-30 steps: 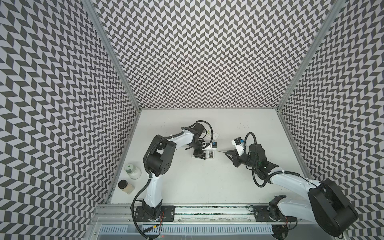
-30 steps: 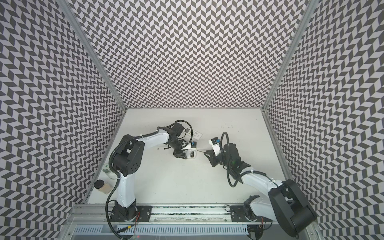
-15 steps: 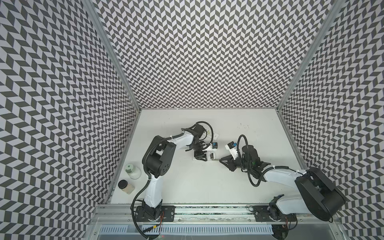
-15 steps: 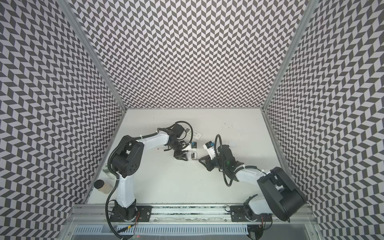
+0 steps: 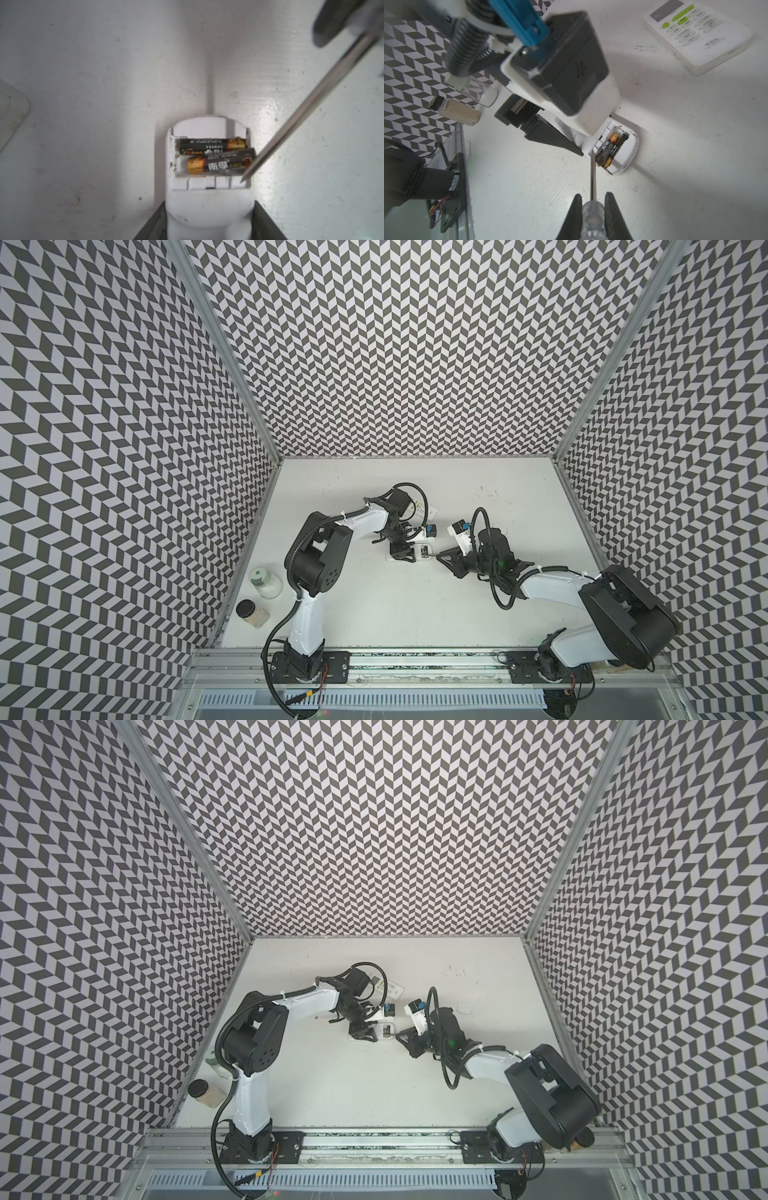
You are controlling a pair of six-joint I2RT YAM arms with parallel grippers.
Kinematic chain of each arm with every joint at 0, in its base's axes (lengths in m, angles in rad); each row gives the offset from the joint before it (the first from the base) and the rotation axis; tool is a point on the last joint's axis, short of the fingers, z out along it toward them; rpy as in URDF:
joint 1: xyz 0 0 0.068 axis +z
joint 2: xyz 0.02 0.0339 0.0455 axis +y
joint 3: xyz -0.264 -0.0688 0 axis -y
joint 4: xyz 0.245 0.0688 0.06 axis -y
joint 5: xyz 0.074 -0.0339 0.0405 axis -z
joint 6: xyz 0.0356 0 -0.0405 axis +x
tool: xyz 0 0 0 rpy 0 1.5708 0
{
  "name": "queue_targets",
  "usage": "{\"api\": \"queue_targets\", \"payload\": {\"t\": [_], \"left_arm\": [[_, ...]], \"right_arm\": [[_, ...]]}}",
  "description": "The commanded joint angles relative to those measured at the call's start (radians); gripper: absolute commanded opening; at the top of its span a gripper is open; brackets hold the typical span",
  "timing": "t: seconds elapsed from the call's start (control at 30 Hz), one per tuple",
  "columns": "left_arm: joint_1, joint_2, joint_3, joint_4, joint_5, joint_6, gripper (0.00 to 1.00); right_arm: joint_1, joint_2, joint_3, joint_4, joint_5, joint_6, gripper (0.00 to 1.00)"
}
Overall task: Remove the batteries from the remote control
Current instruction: 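Push the screwdriver tip under the nearer battery with the right gripper to pry it out, then lift the screwdriver up and away from the remote with the right gripper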
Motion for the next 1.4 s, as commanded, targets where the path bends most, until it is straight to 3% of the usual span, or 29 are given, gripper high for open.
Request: {"api": "queue_targets", "payload": {"t": [0.0,0.33,0.57,0.83,1.1,1.17,1.37], "left_arm": [[-0.01,-0.003,-0.015,-0.02,-0.021,0.005,0.58],[-0.01,-0.005,-0.021,-0.022,-0.017,0.003,0.58],[-0.014,-0.001,-0.016,-0.02,-0.012,-0.001,0.58],[-0.015,-0.004,-0.016,-0.023,-0.016,-0.01,0.58],[-0.015,-0.016,-0.019,-0.019,-0.013,-0.026,0.58],[-0.015,-0.019,-0.024,-0.015,-0.013,-0.026,0.58],[-0.012,-0.025,-0.02,-0.009,-0.012,-0.032,0.59]], "right_arm": [[0.004,0.005,0.019,0.0,0.078,-0.002,0.0],[0.0,-0.027,0.047,-0.122,0.224,-0.045,0.0],[-0.002,-0.112,0.038,-0.117,0.168,-0.046,0.0],[-0.093,-0.147,0.048,-0.103,0.241,0.017,0.0],[-0.248,0.016,0.175,-0.097,0.463,0.063,0.0],[-0.275,0.082,0.217,-0.081,0.473,0.063,0.0],[-0.302,0.227,0.301,-0.088,0.35,0.07,0.0]]}}
